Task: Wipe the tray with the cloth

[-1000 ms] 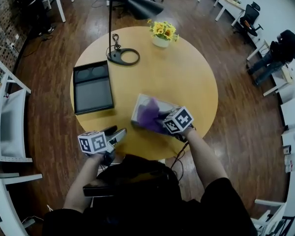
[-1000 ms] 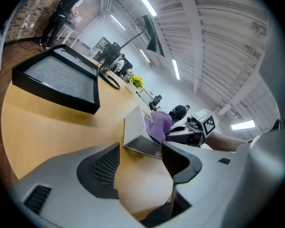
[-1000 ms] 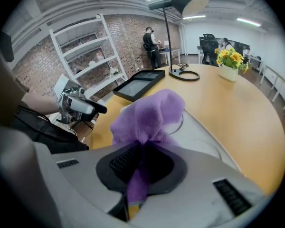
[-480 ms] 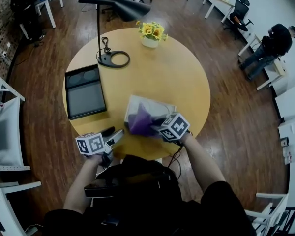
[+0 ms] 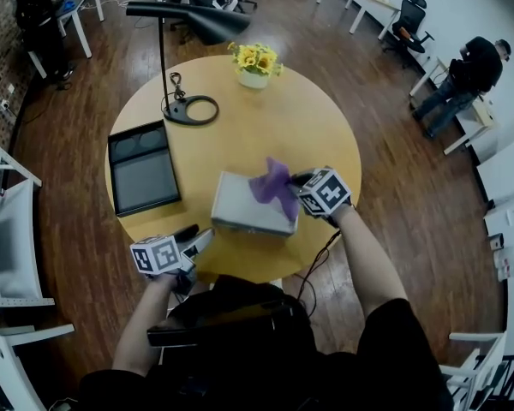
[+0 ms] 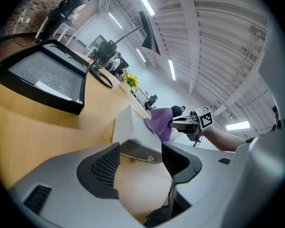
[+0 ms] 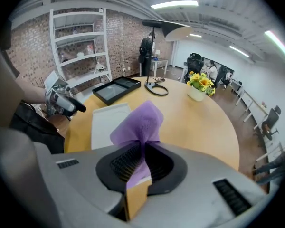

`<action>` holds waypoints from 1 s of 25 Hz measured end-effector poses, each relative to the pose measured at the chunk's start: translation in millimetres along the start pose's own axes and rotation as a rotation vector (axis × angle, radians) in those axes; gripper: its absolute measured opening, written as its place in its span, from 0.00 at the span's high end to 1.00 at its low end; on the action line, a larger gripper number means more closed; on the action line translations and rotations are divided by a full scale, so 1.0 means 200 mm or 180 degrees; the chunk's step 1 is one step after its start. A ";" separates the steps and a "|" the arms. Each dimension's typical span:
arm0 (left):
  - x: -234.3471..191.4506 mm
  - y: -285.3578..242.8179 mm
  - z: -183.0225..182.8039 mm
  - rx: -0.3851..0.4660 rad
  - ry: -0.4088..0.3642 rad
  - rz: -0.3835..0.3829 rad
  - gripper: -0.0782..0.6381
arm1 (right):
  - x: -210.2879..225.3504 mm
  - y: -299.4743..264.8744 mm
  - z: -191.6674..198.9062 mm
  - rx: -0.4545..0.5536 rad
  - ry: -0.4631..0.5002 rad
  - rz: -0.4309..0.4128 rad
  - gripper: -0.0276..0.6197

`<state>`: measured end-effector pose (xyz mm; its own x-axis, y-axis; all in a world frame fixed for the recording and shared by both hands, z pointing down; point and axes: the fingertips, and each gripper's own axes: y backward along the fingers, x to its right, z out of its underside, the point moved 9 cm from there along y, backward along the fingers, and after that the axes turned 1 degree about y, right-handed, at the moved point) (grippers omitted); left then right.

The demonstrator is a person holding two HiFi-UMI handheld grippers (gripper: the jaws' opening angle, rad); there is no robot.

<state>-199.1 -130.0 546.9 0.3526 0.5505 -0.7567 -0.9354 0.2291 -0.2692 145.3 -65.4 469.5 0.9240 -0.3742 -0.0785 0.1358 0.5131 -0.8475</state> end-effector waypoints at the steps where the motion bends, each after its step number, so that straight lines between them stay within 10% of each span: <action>1: 0.01 0.01 0.00 0.0004 0.0005 -0.0013 0.51 | 0.00 -0.03 0.02 -0.0037 0.0012 -0.0002 0.90; 25: 0.00 -0.02 0.06 -0.0188 0.0018 -0.0001 0.51 | -0.26 -0.12 0.26 -0.0025 -0.0612 -0.0352 0.90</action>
<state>-195.6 -121.4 554.6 0.3528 0.5460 -0.7599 -0.9353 0.1814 -0.3039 113.6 -18.0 522.2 0.9549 -0.2732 0.1161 0.2379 0.4708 -0.8496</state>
